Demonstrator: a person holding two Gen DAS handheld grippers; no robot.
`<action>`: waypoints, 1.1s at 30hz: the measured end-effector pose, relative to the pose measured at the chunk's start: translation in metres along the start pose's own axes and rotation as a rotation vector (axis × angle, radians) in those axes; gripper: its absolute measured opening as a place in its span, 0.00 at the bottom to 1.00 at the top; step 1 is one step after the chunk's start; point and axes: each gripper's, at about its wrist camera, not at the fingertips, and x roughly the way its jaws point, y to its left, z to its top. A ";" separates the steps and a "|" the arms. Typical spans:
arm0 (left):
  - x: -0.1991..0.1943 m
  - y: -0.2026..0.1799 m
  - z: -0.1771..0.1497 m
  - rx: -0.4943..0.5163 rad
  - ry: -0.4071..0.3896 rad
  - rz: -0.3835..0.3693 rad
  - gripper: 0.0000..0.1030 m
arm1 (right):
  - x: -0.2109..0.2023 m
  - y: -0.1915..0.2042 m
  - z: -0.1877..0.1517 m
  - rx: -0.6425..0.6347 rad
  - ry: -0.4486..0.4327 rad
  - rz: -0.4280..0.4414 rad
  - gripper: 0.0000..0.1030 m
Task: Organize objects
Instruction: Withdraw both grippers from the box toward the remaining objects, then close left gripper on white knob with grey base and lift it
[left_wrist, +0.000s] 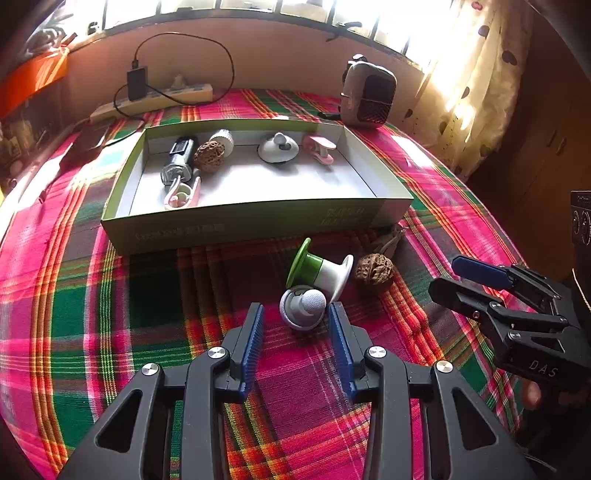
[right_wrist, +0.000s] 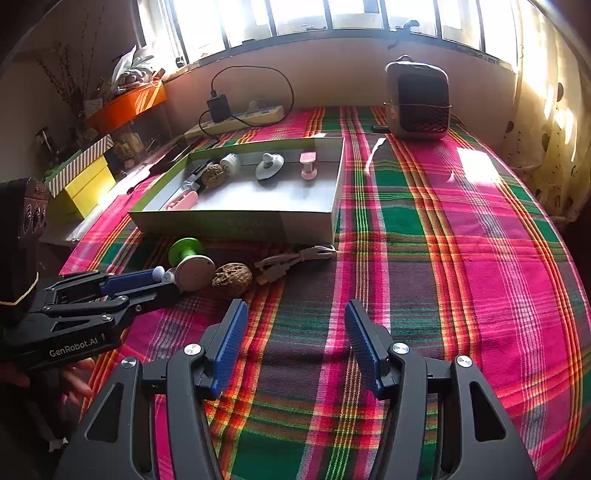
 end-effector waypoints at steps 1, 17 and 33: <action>0.001 0.000 0.001 0.003 0.000 0.002 0.33 | 0.000 -0.001 0.000 0.000 0.001 0.001 0.54; 0.008 0.005 0.008 -0.003 -0.007 0.004 0.31 | 0.009 0.002 0.000 -0.008 0.024 0.002 0.54; -0.002 0.034 0.003 -0.061 -0.026 0.022 0.23 | 0.022 0.035 0.011 -0.076 0.029 -0.014 0.54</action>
